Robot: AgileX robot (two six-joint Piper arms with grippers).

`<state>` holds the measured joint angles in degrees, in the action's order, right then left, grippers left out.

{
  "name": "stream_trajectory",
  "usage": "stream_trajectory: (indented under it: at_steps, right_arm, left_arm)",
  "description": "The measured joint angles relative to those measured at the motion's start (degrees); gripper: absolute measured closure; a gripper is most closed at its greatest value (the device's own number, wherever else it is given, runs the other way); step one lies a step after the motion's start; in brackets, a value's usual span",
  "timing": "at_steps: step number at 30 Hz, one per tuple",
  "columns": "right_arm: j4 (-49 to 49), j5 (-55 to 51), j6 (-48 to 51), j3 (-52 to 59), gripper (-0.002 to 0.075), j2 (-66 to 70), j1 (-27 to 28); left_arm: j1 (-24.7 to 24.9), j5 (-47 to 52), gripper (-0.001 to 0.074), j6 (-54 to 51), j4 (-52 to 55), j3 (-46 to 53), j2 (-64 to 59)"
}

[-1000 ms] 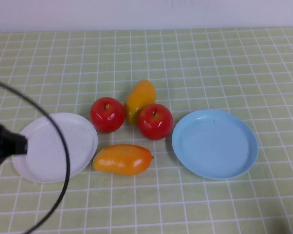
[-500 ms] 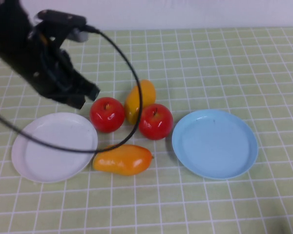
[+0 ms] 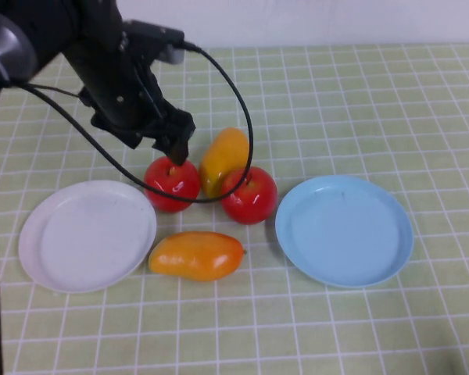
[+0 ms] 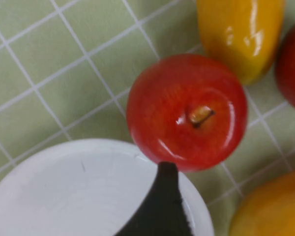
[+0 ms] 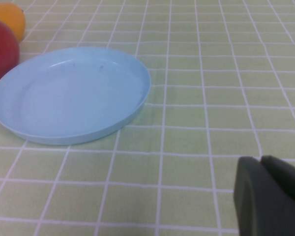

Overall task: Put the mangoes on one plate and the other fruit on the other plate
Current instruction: Put one type of fruit in the left plate

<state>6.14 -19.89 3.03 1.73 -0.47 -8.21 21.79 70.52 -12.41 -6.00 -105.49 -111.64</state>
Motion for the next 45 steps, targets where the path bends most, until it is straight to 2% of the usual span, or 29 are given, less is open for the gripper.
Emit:
stream_trajectory:
  at_steps: [5,33,37,45]
  right_arm:
    - [0.0,0.0,0.0,0.0,0.0742,0.0,0.0]
    - [0.0,0.0,0.0,0.0,0.0742,0.0,0.0]
    - [0.0,0.0,0.0,0.0,0.0742,0.0,0.0]
    - [0.0,0.0,0.0,0.0,0.0742,0.0,0.0]
  left_arm:
    - [0.0,0.0,0.0125,-3.1,0.1,0.0,-4.1]
    - [0.0,-1.1,0.011,-5.3,2.3,-0.1,-5.4]
    - [1.2,-3.0,0.0068,-8.5,3.8,-0.1,-5.4]
    - [2.9,-6.0,0.0067,-8.6,3.2,-0.1,-5.4]
